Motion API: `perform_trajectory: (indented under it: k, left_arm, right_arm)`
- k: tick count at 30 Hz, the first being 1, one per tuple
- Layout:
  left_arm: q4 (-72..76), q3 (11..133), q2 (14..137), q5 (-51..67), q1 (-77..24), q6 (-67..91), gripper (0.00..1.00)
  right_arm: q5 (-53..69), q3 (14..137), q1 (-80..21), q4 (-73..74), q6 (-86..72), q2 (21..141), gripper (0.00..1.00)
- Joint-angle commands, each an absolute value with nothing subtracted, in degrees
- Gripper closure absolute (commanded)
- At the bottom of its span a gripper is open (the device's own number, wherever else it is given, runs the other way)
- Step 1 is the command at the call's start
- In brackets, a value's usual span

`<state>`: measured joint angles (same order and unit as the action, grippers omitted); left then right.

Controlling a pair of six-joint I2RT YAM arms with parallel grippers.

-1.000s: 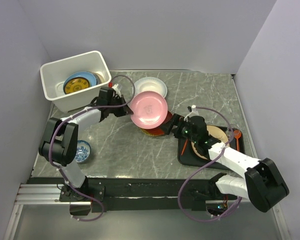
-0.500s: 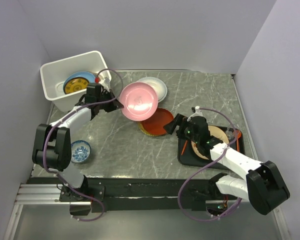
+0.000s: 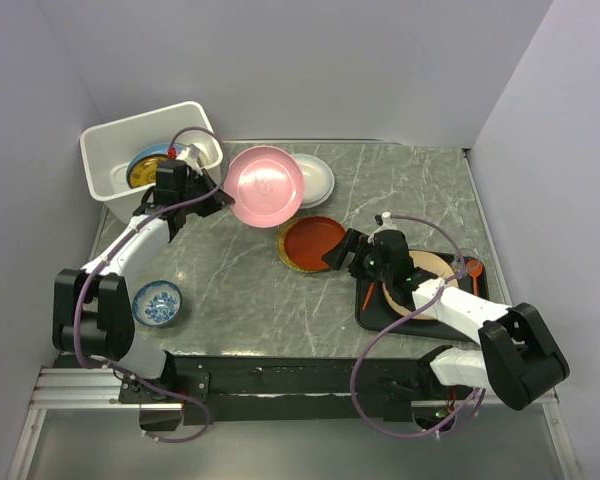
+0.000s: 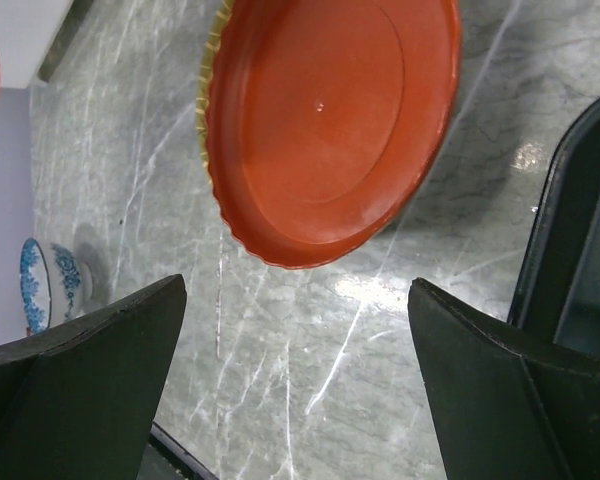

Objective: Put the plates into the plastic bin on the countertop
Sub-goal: Place the plate in the plastic bin.

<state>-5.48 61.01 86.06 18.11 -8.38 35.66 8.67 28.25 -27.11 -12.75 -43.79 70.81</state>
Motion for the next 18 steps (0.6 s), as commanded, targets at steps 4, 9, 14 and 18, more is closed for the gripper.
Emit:
perform_trajectory:
  k: [4,9,14,18]
  left_arm:
    - [-4.7,66.4,83.6,16.1,-7.6,37.3,0.99]
    - [-4.7,67.7,84.0,14.9,-7.6,38.3,0.99]
    - [-4.7,67.7,83.5,12.1,-7.3,39.7,0.99]
    - [-3.9,67.2,82.4,10.8,-6.9,40.9,0.99]
  right_arm:
    - [9.0,28.7,-26.9,-15.8,-43.6,70.0,0.02]
    - [8.4,27.6,-26.9,-14.8,-43.6,67.9,0.01]
    - [7.9,26.5,-26.9,-13.4,-43.4,65.6,0.01]
    - [7.5,25.3,-26.9,-12.7,-43.2,63.2,0.01]
